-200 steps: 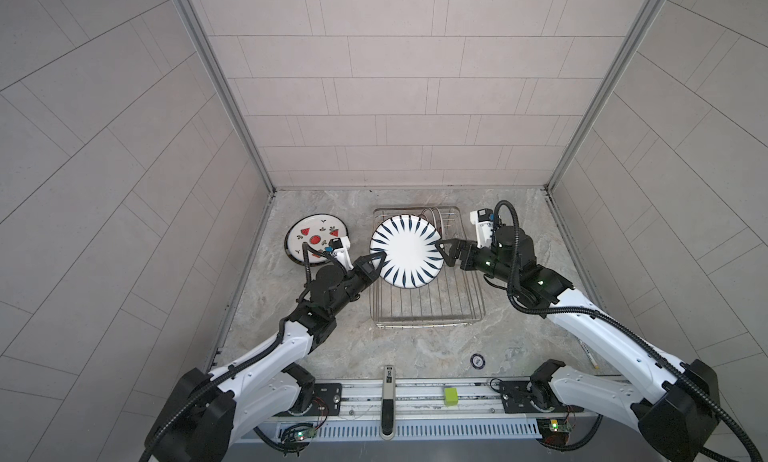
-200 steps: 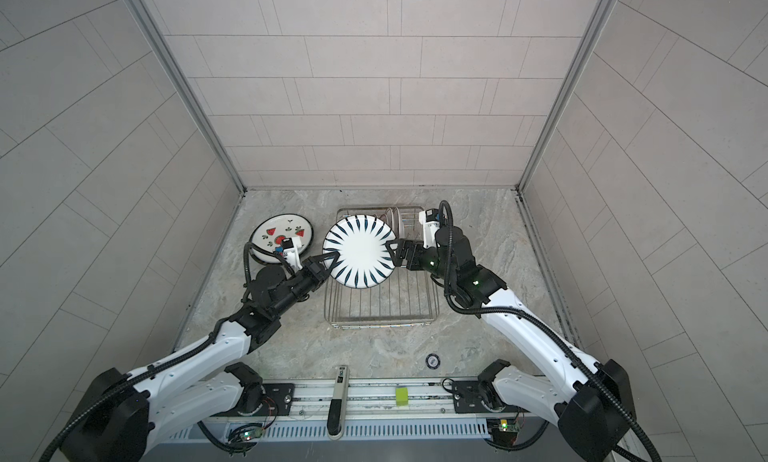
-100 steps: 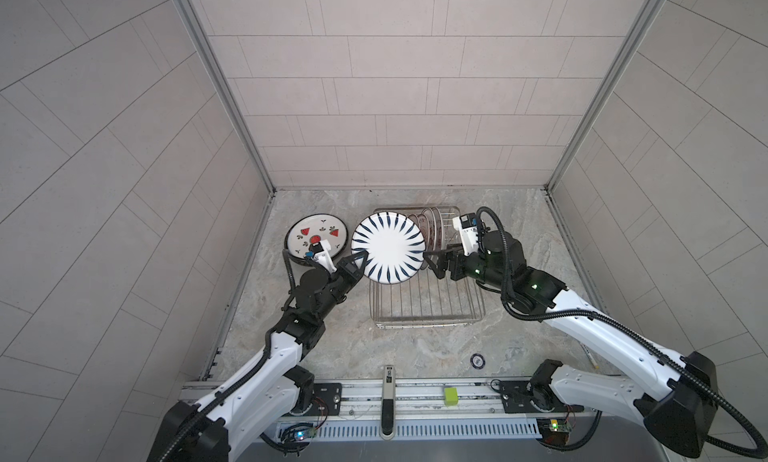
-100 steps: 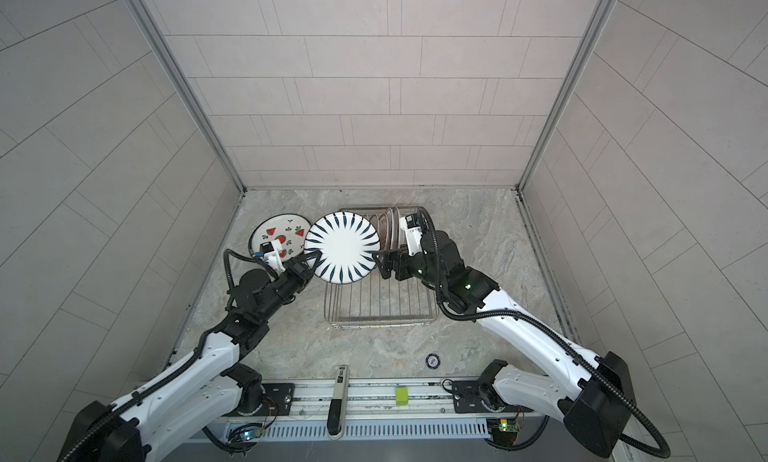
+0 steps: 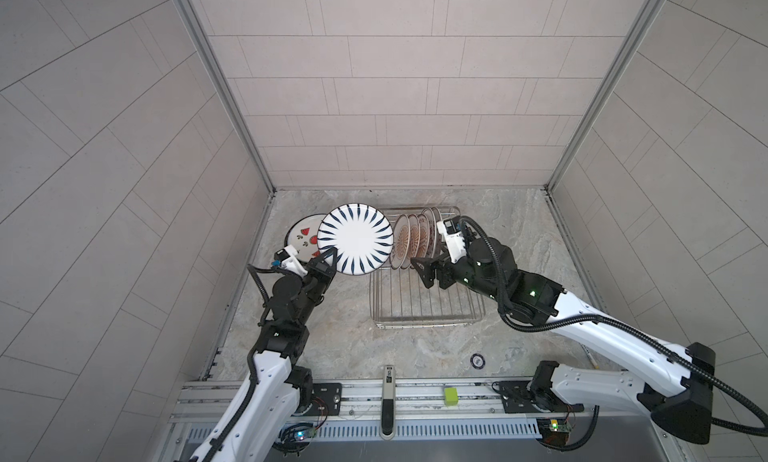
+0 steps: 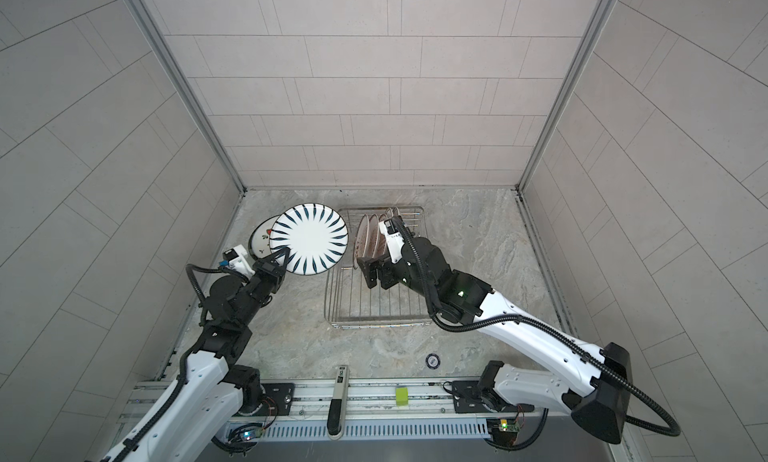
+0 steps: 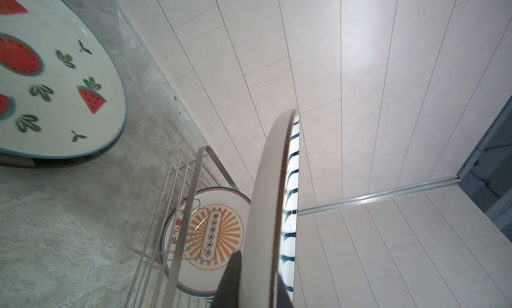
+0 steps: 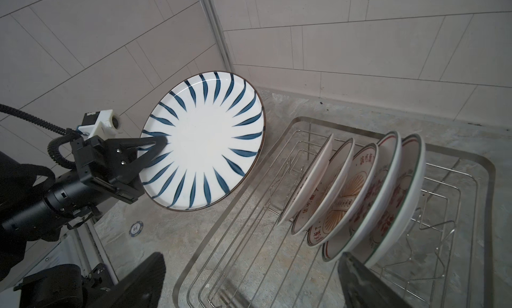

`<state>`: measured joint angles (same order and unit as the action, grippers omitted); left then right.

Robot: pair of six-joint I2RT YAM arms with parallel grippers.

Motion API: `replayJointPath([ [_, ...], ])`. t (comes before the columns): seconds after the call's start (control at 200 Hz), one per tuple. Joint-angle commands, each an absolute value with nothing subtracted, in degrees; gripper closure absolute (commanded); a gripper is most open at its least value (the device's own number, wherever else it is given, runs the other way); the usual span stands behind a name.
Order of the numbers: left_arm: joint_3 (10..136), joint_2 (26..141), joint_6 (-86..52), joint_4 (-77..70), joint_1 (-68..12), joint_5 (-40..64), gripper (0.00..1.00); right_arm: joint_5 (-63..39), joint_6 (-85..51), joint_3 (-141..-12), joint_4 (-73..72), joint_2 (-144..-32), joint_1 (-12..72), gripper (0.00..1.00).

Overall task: Unload the plates from the dish rack
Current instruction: Place the plate among the plates.

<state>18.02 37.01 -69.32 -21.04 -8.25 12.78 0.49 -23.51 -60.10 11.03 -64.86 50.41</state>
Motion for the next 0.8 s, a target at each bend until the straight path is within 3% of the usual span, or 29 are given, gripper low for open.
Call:
replayJointPath([
  [0.0, 17.7, 35.1, -72.7, -27.0, -5.5, 12.1, 1.0, 3.6, -19.0, -63.6, 12.6, -68.4, 52.8, 0.01],
  [0.41, 15.8, 40.8, -73.7, -31.4, 3.9, 8.0, 1.0, 3.0, -16.1, -81.5, 15.9, -89.8, 57.4, 0.01],
  [0.656, 14.9, 44.1, -71.8, -34.3, 4.9, 2.3, 1.0, 3.1, -15.7, -93.3, 20.3, -102.0, 57.4, 0.01],
  [0.796, 15.3, 51.6, -72.3, -39.9, 6.9, 4.3, 1.0, 2.9, -15.2, -99.6, 21.8, -108.1, 57.2, 0.01],
])
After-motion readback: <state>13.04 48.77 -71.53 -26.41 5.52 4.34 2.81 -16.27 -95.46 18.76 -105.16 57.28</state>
